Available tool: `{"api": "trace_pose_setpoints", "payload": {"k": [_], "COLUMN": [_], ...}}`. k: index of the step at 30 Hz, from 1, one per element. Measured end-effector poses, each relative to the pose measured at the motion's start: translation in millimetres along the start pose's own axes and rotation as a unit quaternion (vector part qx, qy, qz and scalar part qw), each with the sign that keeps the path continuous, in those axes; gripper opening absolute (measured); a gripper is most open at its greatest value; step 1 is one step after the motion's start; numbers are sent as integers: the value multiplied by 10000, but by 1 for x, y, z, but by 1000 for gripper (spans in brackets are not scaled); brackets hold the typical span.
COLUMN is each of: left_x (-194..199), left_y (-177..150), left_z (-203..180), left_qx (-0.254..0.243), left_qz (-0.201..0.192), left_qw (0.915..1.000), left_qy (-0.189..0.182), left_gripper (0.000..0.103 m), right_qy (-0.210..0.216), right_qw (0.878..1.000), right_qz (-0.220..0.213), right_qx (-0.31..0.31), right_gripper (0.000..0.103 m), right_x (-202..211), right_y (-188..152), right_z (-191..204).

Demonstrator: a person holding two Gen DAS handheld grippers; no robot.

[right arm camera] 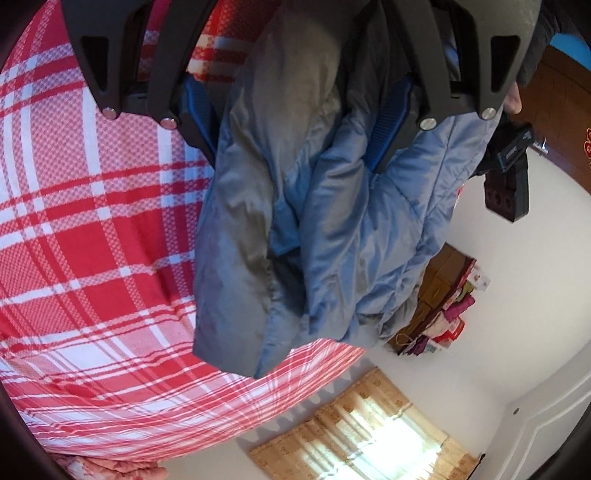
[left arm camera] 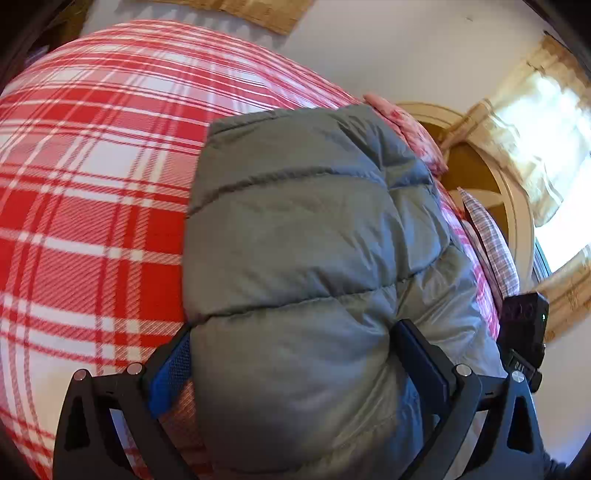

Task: Fold large clothes
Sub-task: 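Carry the lifted jacket bundle with both tools toward the bed corner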

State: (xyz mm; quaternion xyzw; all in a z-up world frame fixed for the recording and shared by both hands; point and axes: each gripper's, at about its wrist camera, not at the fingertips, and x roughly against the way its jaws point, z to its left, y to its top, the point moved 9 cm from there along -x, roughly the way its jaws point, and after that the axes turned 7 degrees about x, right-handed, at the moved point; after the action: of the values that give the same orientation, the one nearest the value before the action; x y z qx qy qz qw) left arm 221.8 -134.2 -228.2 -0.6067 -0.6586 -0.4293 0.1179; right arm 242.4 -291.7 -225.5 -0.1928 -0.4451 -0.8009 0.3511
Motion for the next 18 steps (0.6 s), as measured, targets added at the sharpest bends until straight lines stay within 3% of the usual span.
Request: {"api": "trace_pose_setpoints", "payload": {"k": [7, 11, 13, 14, 15, 18], "left_x": [-9, -8, -6, -2, 1, 13], "left_y": [1, -2, -7, -9, -10, -15], "left_z": [-13, -17, -24, -27, -31, -40], "left_qx": [97, 87, -59, -108, -139, -186], "left_qz": [-92, -193, -226, -262, -303, -436], "left_qw": [9996, 9992, 9993, 9992, 9990, 9984], "left_qy": [-247, -328, -293, -287, -285, -308], "left_gripper": [102, 101, 95, 87, 78, 64], "right_qy": [134, 104, 98, 77, 53, 60], "right_qw": [9993, 9977, 9966, 9965, 9963, 9963], "right_qz": [178, 403, 504, 509, 505, 450], "right_qx": [297, 533, 649, 664, 691, 728], "right_gripper": [82, 60, 47, 41, 38, 31], "right_x": [-21, -32, -31, -30, -28, -17], "right_y": [0, -2, -6, -6, -8, -13], "right_z": [20, 32, 39, 41, 43, 52]}}
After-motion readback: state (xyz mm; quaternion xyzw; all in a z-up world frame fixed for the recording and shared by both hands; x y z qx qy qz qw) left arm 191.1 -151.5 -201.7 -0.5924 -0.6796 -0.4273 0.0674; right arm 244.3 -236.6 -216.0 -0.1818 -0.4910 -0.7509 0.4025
